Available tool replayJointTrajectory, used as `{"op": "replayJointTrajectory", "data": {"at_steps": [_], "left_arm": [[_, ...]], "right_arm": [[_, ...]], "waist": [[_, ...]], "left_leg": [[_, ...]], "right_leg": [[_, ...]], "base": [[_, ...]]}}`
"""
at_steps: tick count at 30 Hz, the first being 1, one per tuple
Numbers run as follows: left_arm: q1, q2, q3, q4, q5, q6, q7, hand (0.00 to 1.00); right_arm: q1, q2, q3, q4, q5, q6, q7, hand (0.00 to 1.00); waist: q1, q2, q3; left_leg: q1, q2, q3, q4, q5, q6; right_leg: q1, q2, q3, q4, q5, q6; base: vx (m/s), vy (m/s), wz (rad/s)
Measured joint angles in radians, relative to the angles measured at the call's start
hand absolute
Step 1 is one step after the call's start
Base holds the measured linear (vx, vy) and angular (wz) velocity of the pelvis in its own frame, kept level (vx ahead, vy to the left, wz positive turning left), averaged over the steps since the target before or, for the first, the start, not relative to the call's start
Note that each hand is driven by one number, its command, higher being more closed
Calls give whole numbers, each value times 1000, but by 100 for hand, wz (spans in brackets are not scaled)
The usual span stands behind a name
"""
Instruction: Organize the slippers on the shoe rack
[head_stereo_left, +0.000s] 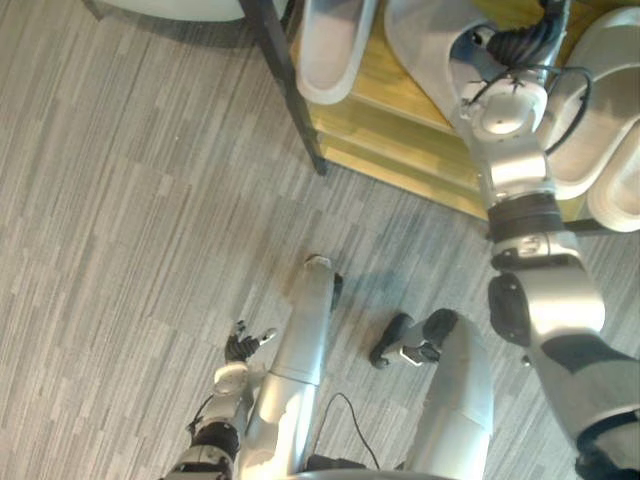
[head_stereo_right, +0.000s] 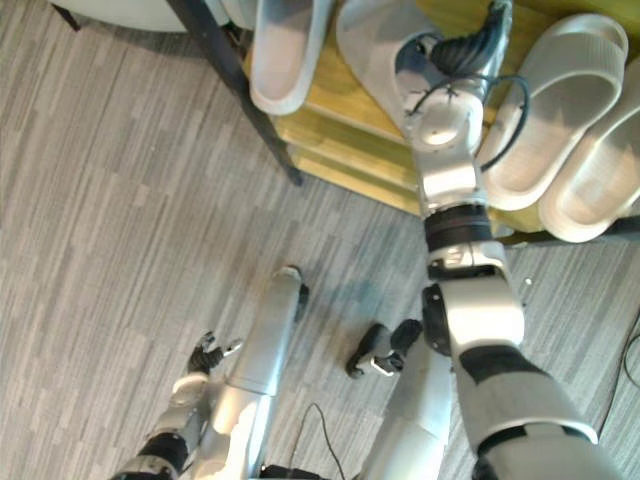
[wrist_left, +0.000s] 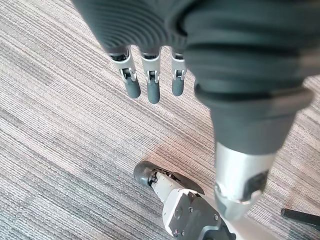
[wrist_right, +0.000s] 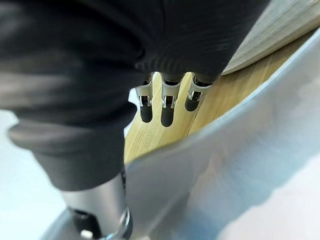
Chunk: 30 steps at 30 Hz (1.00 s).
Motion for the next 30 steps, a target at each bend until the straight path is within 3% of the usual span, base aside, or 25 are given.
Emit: {"op": "replayJointTrajectory", "data": {"at_steps": [14, 17, 30], "left_arm": [[-5, 0, 0, -1, -2, -1, -1, 0], [-5, 0, 1, 0, -4, 0, -1, 0], [-5, -3, 38, -1, -25, 0, -3, 0]], "right_arm": [[25, 17, -36, -41, 68, -12, 14, 0], [58, 27, -34, -96, 68, -33, 21, 0], [142, 105, -13, -137, 79, -56, 85, 0]], "waist": [[-2, -3, -2], [-3, -3, -2], [-12, -10, -5]], "left_leg": [[24, 9, 10, -12, 0, 1], [24, 12, 11, -15, 1, 1], [57, 37, 24, -45, 1, 1]], "right_leg": [[18, 3, 5, -13, 3, -5], [18, 5, 5, -20, 6, -10], [40, 23, 7, -54, 17, -14]], "base": [[-2, 4, 0], [-5, 18, -2], [-7, 10, -3]]}}
